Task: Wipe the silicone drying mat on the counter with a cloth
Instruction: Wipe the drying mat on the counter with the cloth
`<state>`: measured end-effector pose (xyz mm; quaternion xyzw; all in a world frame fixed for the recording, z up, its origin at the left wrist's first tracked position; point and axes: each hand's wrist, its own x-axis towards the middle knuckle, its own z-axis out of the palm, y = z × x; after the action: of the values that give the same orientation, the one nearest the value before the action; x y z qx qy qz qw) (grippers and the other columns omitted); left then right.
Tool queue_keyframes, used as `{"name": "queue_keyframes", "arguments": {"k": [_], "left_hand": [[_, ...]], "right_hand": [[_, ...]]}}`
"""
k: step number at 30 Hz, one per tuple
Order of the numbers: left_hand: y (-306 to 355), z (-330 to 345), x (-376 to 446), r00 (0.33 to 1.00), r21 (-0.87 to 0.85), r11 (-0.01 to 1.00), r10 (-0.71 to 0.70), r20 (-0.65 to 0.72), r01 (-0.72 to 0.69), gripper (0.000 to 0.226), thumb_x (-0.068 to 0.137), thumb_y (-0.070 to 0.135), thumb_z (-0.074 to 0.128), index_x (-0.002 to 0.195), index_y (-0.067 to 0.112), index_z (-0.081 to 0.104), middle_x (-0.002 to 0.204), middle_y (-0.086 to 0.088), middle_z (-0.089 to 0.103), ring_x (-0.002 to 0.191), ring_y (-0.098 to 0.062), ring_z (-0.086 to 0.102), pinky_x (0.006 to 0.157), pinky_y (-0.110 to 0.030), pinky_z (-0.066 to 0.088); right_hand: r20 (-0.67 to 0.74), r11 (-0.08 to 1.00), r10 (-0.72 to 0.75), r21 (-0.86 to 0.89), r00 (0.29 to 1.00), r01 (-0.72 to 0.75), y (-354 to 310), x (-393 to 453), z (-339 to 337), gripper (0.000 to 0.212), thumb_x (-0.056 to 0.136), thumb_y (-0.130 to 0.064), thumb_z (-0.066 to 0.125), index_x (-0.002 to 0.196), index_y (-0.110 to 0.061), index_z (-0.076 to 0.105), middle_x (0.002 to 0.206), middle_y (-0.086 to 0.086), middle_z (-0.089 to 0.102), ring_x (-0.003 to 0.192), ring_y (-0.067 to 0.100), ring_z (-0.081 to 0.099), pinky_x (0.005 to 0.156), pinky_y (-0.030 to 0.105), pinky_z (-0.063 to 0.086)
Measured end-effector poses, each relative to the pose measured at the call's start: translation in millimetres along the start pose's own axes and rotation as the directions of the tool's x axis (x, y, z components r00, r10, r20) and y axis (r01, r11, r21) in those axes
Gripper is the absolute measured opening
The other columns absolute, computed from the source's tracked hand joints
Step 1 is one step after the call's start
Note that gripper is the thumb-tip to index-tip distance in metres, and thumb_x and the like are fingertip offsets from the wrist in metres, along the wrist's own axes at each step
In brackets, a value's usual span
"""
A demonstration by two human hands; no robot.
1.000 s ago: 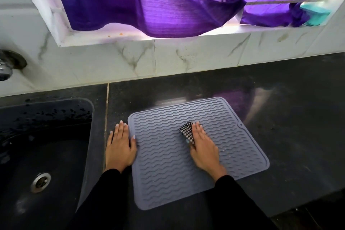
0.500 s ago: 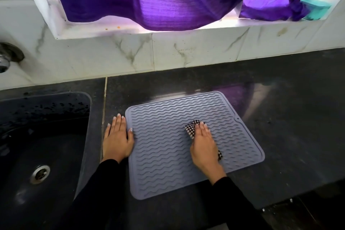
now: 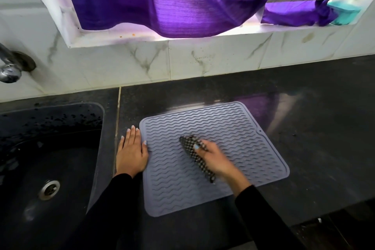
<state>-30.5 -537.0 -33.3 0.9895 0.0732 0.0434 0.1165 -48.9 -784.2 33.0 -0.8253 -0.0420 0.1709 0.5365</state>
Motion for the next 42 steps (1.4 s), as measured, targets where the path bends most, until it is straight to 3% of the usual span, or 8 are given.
{"name": "queue_keyframes", "arguments": {"k": [3, 6, 11, 23, 29, 33, 37, 42], "left_hand": [[0, 0, 0, 1.0, 0.004, 1.0, -0.001, -0.001, 0.001, 0.071, 0.085, 0.039, 0.009, 0.147, 0.005, 0.017, 0.156, -0.01, 0.013, 0.145, -0.02, 0.008, 0.118, -0.037, 0.003], [-1, 1, 1, 1.0, 0.015, 1.0, -0.003, -0.002, 0.003, 0.071, 0.085, 0.039, 0.008, 0.147, 0.005, 0.018, 0.156, -0.009, 0.014, 0.145, -0.02, 0.009, 0.118, -0.037, 0.004], [-1, 4, 1, 1.0, 0.022, 1.0, 0.001, -0.019, -0.001, 0.072, 0.085, 0.04, 0.005, 0.146, 0.005, 0.02, 0.156, -0.01, 0.015, 0.145, -0.02, 0.01, 0.117, -0.037, 0.004], [2, 4, 0, 1.0, 0.016, 1.0, -0.018, -0.021, 0.018, 0.07, 0.085, 0.036, 0.007, 0.146, 0.004, 0.019, 0.156, -0.01, 0.014, 0.145, -0.02, 0.009, 0.117, -0.036, 0.002], [-1, 3, 0, 1.0, -0.005, 1.0, 0.017, -0.008, -0.017, 0.077, 0.081, 0.04, 0.0, 0.146, 0.002, 0.019, 0.156, -0.012, 0.013, 0.145, -0.023, 0.009, 0.117, -0.038, 0.003], [-2, 2, 0, 1.0, -0.037, 0.999, 0.01, -0.008, -0.01, 0.073, 0.083, 0.037, 0.007, 0.146, 0.002, 0.02, 0.156, -0.012, 0.015, 0.145, -0.022, 0.01, 0.117, -0.038, 0.004], [-1, 1, 0, 1.0, -0.041, 0.999, 0.007, -0.013, -0.008, 0.073, 0.083, 0.037, 0.008, 0.145, 0.001, 0.021, 0.155, -0.013, 0.016, 0.144, -0.023, 0.011, 0.117, -0.039, 0.005], [1, 2, -1, 1.0, -0.015, 1.0, -0.005, -0.005, 0.005, 0.07, 0.085, 0.035, 0.009, 0.146, 0.002, 0.018, 0.156, -0.012, 0.014, 0.145, -0.023, 0.009, 0.117, -0.038, 0.003]], "right_hand": [[-0.324, 0.973, 0.043, -0.203, 0.945, -0.113, 7, 2, -42, 0.024, 0.094, -0.009, 0.048, 0.116, -0.012, 0.057, 0.101, 0.008, 0.064, 0.092, 0.022, 0.058, 0.072, 0.025, 0.045], [-0.592, 0.841, 0.031, -0.42, 0.805, -0.341, 29, 8, -66, 0.056, 0.09, 0.0, 0.043, 0.144, -0.005, 0.028, 0.15, 0.014, 0.03, 0.138, 0.026, 0.031, 0.114, 0.036, 0.024], [-0.554, 0.725, 0.026, -0.563, 0.832, -0.398, 40, 20, -37, 0.068, 0.089, -0.004, 0.045, 0.148, -0.002, 0.012, 0.157, 0.015, 0.008, 0.145, 0.026, 0.007, 0.119, 0.034, 0.002], [-0.232, 0.835, -0.173, -0.55, 0.957, 0.017, -11, 18, 94, 0.067, 0.09, 0.005, 0.038, 0.149, -0.008, 0.01, 0.158, 0.006, 0.005, 0.146, 0.016, 0.001, 0.115, 0.022, -0.009], [-0.038, 0.987, -0.142, -0.078, 0.989, 0.139, -20, 1, 93, 0.038, 0.095, -0.009, 0.047, 0.133, -0.011, 0.048, 0.132, 0.005, 0.055, 0.12, 0.012, 0.051, 0.103, 0.021, 0.036], [-0.224, 0.994, -0.104, 0.008, 0.969, 0.108, -23, -15, 45, 0.027, 0.096, -0.011, 0.046, 0.121, -0.016, 0.054, 0.097, -0.006, 0.063, 0.088, 0.008, 0.057, 0.078, 0.024, 0.044], [-0.502, 0.948, -0.11, -0.312, 0.858, -0.061, 5, -25, 7, 0.052, 0.093, -0.004, 0.047, 0.143, -0.008, 0.033, 0.144, 0.006, 0.041, 0.133, 0.018, 0.038, 0.112, 0.029, 0.027], [-0.43, 0.892, -0.054, -0.426, 0.901, -0.149, 28, -18, 21, 0.06, 0.091, 0.0, 0.044, 0.146, -0.009, 0.023, 0.155, 0.006, 0.021, 0.144, 0.017, 0.017, 0.119, 0.03, 0.01]]}}
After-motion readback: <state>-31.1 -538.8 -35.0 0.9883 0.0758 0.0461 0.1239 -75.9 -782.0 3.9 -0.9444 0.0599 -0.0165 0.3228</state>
